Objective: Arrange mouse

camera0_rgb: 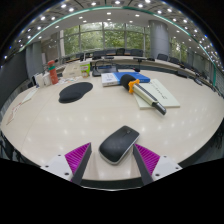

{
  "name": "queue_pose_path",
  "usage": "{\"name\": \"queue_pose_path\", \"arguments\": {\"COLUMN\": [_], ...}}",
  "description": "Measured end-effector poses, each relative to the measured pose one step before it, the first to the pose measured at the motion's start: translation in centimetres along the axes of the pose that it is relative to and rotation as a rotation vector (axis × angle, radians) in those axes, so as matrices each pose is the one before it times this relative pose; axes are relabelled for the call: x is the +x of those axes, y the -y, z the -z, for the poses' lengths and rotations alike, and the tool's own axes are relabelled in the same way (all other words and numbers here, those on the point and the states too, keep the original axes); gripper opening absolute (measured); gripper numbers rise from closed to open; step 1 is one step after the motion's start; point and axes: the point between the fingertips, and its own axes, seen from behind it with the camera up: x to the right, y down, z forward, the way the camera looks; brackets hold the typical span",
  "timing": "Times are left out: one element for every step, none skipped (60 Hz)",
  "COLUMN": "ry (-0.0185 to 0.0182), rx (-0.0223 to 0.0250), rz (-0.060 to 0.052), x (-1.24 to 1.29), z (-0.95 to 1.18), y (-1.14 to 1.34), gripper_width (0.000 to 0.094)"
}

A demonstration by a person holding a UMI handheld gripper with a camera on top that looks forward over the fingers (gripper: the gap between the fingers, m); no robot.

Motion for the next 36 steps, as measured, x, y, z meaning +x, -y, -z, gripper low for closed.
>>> {"name": "queue_pose_path", "arguments": {"ry": [0.00287, 0.00212, 0.00172, 0.00175, 0.00331, 0.00208, 0.00205, 0.00275, 0.00272, 0.00212, 0.00229, 0.00086, -0.00101, -0.00183, -0.00114, -0.00077, -0.00243, -0.00491, -0.00394, -0.00578, -0.00642, -0.00684, -0.01017, -0.00398, 0.00162, 0.00112, 0.00130, 0.00173, 0.00175, 0.00147, -0.00062, -0.00216, -0.00250, -0.00338, -0.00389, -0.00454], "rx": [-0.00194, -0.00153, -0.00061, 0.00003, 0.00008, -0.00067, -0.00052, -0.00070, -0.00042, -0.00031, -0.00065, -0.00107, -0.00096, 0.00042, 0.00054, 0.00013, 0.00067, -0.00051, -0.00175, -0.00267, -0.00164, -0.00030, 0.00163, 0.00443, 0.00173, -0.00220, -0.00129, -0.00240, -0.00335, -0.00435, -0.00426, -0.00432, -0.00722, -0.00429, -0.00471, -0.00473], "rz": [0.0007, 0.0017, 0.0018, 0.0015, 0.0004, 0.0006, 0.0003, 0.0010, 0.0012, 0.0014, 0.0015, 0.0018, 0.0016, 0.0015, 0.0034, 0.0032, 0.0044, 0.0062, 0.0066, 0.0078, 0.0082, 0.0080, 0.0111, 0.0093, 0.0038, 0.0016, 0.0011, 0.0027, 0.0029, 0.0025, 0.0005, -0.0011, -0.0018, -0.0011, 0.0001, 0.0021], "x": [-0.060, -0.056, -0.053, -0.056, -0.040, -0.088, -0.092, -0.116, -0.074, -0.069, -0.073, -0.076, -0.024, -0.016, 0.002, -0.016, -0.004, 0.078, 0.045, 0.111, 0.128, 0.230, 0.164, 0.073, -0.047, -0.038, -0.022, -0.033, -0.047, -0.041, -0.009, 0.105, -0.032, 0.057, 0.062, 0.016], "z": [-0.224, -0.212, -0.214, -0.212, -0.134, -0.191, -0.285, -0.205, -0.185, -0.198, -0.203, -0.169, -0.188, -0.172, -0.277, -0.150, -0.142, -0.152, -0.133, -0.120, -0.131, -0.156, -0.106, -0.015, -0.031, -0.008, -0.005, -0.002, 0.005, 0.012, 0.003, -0.016, 0.034, -0.042, 0.030, 0.024], "y": [0.176, 0.185, 0.219, 0.205, 0.112, 0.206, 0.242, 0.202, 0.174, 0.169, 0.125, 0.105, 0.109, 0.085, 0.132, 0.083, 0.071, 0.040, -0.008, -0.041, -0.017, 0.052, 0.063, 0.120, 0.053, -0.074, 0.016, -0.016, -0.022, -0.031, 0.001, -0.028, -0.034, 0.057, 0.031, 0.024], "gripper_width": [0.0854, 0.0850, 0.0852, 0.0851, 0.0850, 0.0847, 0.0847, 0.0845, 0.0845, 0.0847, 0.0845, 0.0845, 0.0838, 0.0828, 0.0814, 0.0791, 0.0769, 0.0748, 0.0719, 0.0685, 0.0640, 0.0582, 0.0516, 0.0474, 0.0474, 0.0472, 0.0464, 0.0455, 0.0442, 0.0433, 0.0417, 0.0407, 0.0395, 0.0383, 0.0372, 0.0365]}}
